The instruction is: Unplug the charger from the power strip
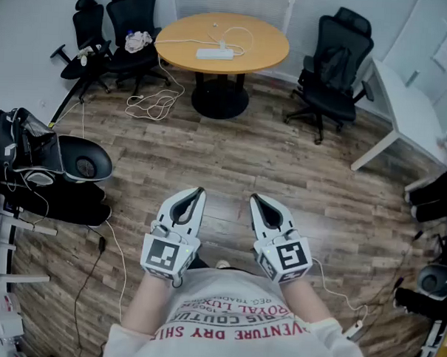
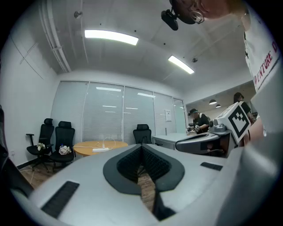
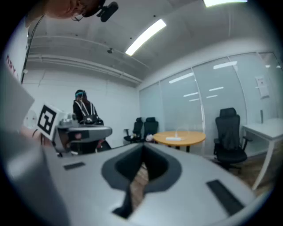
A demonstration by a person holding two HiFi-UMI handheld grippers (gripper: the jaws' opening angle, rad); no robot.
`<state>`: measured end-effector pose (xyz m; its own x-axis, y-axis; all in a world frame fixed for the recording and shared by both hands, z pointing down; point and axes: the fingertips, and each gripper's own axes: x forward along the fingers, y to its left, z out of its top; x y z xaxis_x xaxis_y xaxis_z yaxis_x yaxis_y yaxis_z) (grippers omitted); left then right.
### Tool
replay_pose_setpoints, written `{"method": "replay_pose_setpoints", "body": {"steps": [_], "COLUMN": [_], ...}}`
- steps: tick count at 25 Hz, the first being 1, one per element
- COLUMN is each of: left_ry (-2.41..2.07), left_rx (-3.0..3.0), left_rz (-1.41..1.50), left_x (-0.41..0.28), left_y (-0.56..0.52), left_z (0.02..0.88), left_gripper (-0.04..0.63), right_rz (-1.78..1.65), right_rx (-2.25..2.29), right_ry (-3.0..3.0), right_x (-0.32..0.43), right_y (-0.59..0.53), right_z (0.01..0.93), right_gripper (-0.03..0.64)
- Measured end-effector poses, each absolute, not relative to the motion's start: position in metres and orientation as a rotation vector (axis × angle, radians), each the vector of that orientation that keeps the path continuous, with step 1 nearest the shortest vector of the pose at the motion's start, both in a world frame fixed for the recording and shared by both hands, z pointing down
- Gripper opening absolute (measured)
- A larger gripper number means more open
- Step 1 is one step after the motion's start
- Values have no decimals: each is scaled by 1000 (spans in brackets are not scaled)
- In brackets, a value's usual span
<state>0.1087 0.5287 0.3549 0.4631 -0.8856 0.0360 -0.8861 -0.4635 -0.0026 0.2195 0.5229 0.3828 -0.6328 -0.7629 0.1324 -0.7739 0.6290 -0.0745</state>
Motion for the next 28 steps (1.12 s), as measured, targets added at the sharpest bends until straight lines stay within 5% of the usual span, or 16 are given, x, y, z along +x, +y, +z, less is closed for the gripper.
{"method": "replay_pose_setpoints", "body": {"steps": [28], "left_ry": [-1389], "left_rx": [2711], "left_rz": [5], "left_x": [46], "left_y": [409], "left_z": [371], "left_gripper": [32], "right_rz": [384], "right_rx": [1490], "right_ry": [-2660], "right_x": [166], "right_y": [416], "right_z": [402], "right_gripper": [29]}}
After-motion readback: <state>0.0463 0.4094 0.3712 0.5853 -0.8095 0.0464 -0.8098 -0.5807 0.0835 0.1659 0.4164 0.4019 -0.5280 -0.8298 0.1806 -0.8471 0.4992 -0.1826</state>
